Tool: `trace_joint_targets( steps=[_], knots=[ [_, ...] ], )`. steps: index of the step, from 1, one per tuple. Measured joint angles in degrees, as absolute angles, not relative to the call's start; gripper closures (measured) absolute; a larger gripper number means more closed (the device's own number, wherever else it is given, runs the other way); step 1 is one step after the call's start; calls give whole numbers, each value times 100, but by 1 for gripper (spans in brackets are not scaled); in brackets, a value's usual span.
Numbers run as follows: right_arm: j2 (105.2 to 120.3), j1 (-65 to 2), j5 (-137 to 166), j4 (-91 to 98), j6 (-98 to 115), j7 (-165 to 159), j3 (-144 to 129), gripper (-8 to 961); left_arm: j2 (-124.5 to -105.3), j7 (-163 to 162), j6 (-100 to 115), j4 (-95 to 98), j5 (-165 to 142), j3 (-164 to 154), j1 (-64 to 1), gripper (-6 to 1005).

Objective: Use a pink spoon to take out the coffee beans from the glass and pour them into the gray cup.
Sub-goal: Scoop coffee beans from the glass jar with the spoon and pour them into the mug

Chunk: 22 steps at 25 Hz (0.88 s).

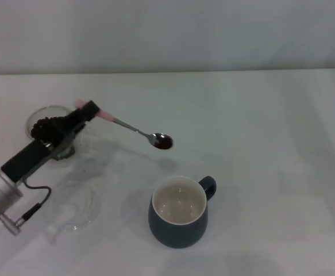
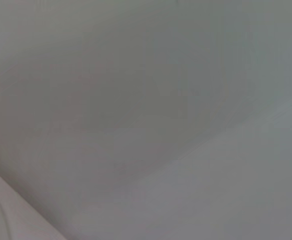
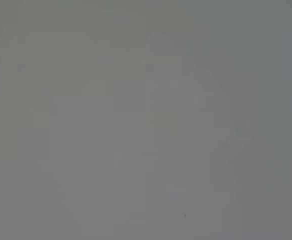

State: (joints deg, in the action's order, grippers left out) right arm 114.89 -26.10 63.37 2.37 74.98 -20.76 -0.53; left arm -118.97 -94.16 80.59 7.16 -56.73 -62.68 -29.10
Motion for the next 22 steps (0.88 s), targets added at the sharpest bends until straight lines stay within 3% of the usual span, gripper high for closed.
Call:
trace_joint_targets(
  steps=[15,22],
  knots=[
    [11496,-2612,6337,237,7495,-2099,-53,82,-11856,-9333,8332,1463,-6072,-6873,-2761,869],
    [11494,-2625,6331,237,7531,-2115,-53,82,-11721,-9144,8414,1825,-6591,-6872,-2681,869]
  ],
)
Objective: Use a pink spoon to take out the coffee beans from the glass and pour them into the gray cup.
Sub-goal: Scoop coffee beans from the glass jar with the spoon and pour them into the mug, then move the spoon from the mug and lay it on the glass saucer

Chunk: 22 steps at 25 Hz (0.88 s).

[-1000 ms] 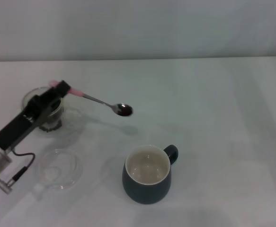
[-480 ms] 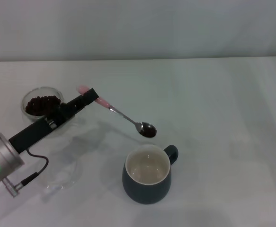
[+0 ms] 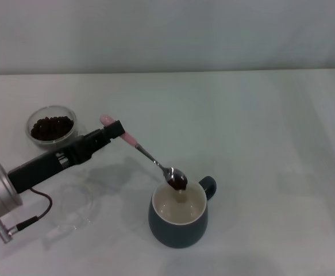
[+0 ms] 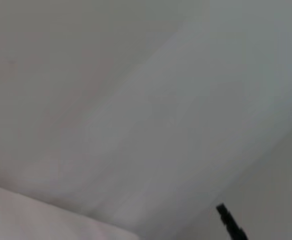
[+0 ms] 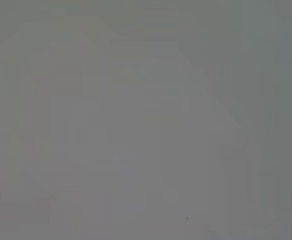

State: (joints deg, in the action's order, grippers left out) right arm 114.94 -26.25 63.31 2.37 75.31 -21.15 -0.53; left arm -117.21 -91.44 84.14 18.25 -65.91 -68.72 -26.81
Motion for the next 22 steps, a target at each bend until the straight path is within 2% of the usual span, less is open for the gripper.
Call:
trace_joint_targets(
  steps=[9,22],
  knots=[
    [11515,-2655,6318,219,7543,-2144,-52,83,-11696,-8162,8413,1928,-7056,-6874,-2983,870],
    [11513,-2609,6310,229,7640,-2353,-52,82,-11752,-7726,8419,2158,-7139,-6493,-2941,869]
  ],
)
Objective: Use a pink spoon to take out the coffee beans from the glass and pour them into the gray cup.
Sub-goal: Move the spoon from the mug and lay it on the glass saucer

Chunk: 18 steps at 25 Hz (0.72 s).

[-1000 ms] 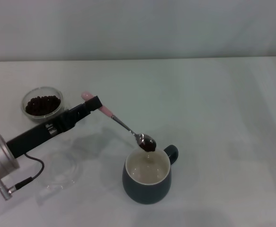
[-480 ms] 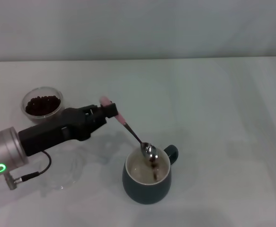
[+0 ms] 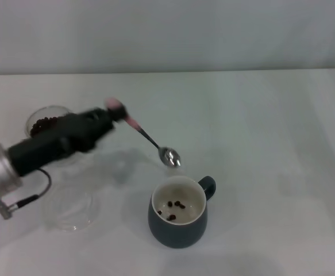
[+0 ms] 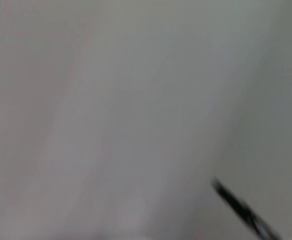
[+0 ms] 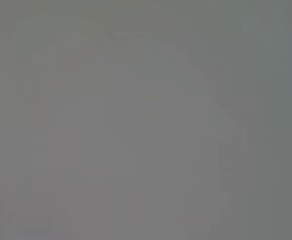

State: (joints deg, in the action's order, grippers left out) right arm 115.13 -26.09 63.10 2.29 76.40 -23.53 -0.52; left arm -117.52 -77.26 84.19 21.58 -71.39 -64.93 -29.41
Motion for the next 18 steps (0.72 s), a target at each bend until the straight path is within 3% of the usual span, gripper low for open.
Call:
trace_joint_targets(
  steps=[7,18],
  knots=[
    [11509,-2624,6304,229,7625,-2354,-53,83,-11871,-8310,8956,1657,-5682,-5686,-1935,870],
    [11488,-2646,6306,242,7574,-2318,-52,83,-11813,-8330,9034,1086,-5293,-5659,-914,869]
  ],
)
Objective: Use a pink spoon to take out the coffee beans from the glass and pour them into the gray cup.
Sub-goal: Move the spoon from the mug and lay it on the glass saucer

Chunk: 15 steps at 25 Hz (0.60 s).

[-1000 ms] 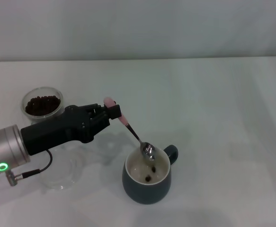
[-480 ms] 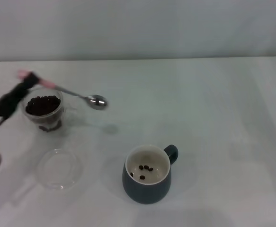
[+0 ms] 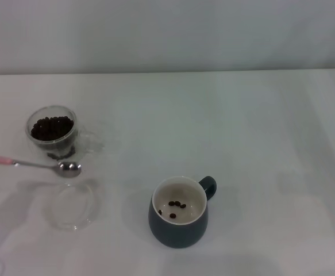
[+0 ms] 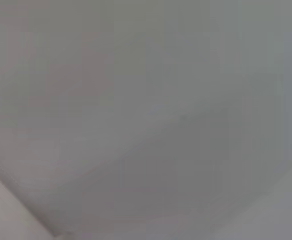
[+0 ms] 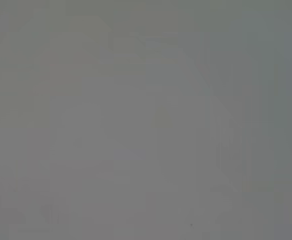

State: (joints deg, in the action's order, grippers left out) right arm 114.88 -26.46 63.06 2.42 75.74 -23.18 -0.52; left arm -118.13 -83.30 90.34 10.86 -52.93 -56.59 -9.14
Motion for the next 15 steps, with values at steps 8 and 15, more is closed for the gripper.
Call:
trace_joint_targets(
  steps=[8,15],
  knots=[
    [11498,-2608,6305,316,7410,-2307,-53,82,-11564,-8553,8643,803,-5354,-5697,-789,853],
    [11498,-2599,6303,317,7341,-2304,-16,83,-11580,-8520,7941,797,-5568,-5708,-1033,836]
  ],
)
